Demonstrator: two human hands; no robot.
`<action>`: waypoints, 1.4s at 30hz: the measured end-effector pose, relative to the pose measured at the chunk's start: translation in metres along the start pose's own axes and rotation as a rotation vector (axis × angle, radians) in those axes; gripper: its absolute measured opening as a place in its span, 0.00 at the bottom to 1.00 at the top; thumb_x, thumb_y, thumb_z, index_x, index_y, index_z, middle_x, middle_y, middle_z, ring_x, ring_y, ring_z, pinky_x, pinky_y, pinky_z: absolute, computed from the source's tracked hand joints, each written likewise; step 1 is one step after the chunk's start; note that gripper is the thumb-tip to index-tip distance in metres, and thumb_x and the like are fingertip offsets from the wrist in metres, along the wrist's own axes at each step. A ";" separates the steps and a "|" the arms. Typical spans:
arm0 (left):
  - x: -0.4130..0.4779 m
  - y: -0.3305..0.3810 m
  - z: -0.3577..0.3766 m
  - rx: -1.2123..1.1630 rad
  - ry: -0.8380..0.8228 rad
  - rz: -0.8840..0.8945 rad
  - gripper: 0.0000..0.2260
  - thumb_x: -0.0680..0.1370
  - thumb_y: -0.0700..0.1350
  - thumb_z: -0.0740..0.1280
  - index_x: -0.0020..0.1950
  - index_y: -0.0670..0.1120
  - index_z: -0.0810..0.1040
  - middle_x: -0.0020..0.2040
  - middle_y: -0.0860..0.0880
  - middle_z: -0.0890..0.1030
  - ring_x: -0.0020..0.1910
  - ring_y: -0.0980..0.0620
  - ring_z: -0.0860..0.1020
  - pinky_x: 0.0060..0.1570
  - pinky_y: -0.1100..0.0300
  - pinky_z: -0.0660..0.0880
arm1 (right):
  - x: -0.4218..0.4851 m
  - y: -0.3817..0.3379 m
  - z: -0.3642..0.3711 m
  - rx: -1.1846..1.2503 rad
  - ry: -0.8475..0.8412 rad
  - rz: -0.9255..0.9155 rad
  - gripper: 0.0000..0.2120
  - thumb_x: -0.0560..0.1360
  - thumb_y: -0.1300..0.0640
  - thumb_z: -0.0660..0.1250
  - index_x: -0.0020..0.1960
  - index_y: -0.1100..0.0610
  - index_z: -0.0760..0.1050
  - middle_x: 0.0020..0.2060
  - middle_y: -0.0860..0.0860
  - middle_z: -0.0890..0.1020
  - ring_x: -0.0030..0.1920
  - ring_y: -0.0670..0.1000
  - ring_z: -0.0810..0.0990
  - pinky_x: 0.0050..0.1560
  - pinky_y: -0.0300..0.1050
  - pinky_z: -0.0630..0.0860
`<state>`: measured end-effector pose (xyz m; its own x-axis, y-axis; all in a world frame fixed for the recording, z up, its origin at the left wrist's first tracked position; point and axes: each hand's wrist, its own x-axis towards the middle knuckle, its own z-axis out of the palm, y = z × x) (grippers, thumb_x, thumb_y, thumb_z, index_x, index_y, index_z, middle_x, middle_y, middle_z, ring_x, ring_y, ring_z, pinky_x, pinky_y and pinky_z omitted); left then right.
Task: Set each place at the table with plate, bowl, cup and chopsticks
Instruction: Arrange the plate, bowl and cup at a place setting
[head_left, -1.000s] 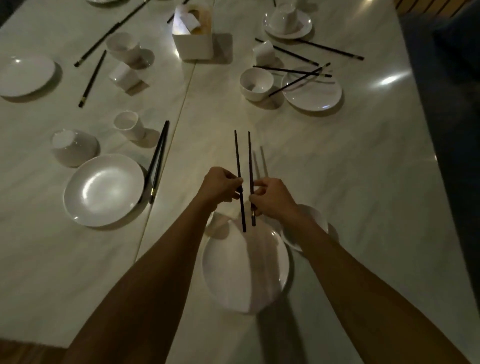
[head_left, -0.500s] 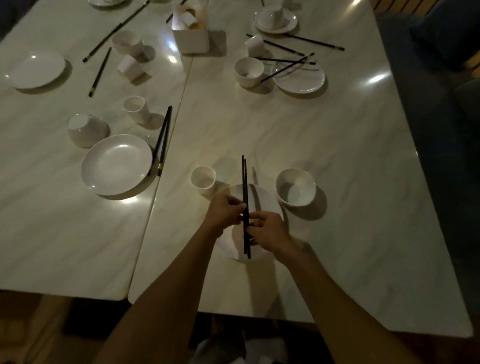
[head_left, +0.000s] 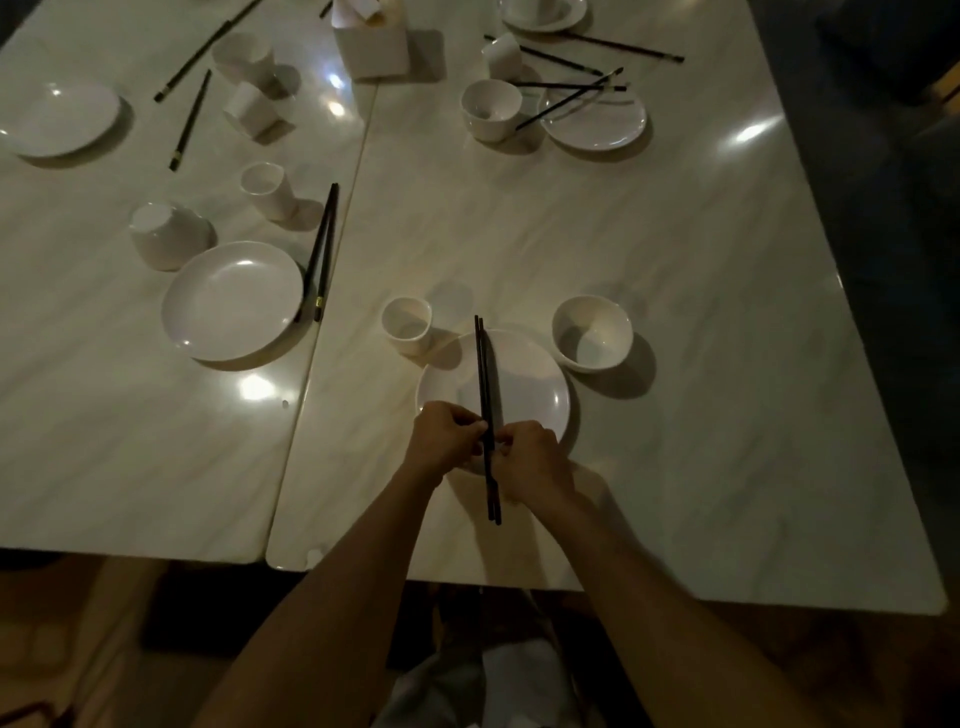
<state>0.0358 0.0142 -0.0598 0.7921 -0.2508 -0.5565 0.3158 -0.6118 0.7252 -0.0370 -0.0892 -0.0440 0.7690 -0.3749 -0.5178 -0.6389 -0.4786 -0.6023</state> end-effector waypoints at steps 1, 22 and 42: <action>0.000 0.000 0.000 0.010 0.000 0.003 0.05 0.77 0.40 0.69 0.49 0.39 0.82 0.40 0.42 0.84 0.38 0.49 0.84 0.41 0.55 0.82 | 0.002 0.000 0.000 -0.006 0.000 0.003 0.10 0.76 0.55 0.69 0.56 0.54 0.80 0.46 0.51 0.84 0.43 0.50 0.83 0.42 0.45 0.81; 0.000 -0.003 0.006 0.070 0.006 0.048 0.07 0.77 0.41 0.68 0.52 0.39 0.82 0.42 0.43 0.84 0.37 0.49 0.84 0.41 0.54 0.83 | 0.001 0.002 0.005 0.062 0.013 -0.001 0.10 0.77 0.58 0.67 0.58 0.55 0.80 0.47 0.51 0.84 0.42 0.47 0.81 0.37 0.36 0.74; 0.003 -0.002 0.010 0.077 0.051 0.092 0.07 0.78 0.43 0.68 0.53 0.43 0.82 0.47 0.46 0.83 0.43 0.51 0.83 0.48 0.51 0.82 | -0.008 0.001 0.000 0.140 0.026 -0.043 0.12 0.79 0.60 0.64 0.61 0.54 0.78 0.49 0.51 0.83 0.46 0.49 0.82 0.42 0.41 0.79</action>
<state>0.0325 0.0074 -0.0666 0.8418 -0.2716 -0.4664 0.2008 -0.6444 0.7378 -0.0434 -0.0862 -0.0404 0.7949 -0.3775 -0.4751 -0.6008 -0.3796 -0.7036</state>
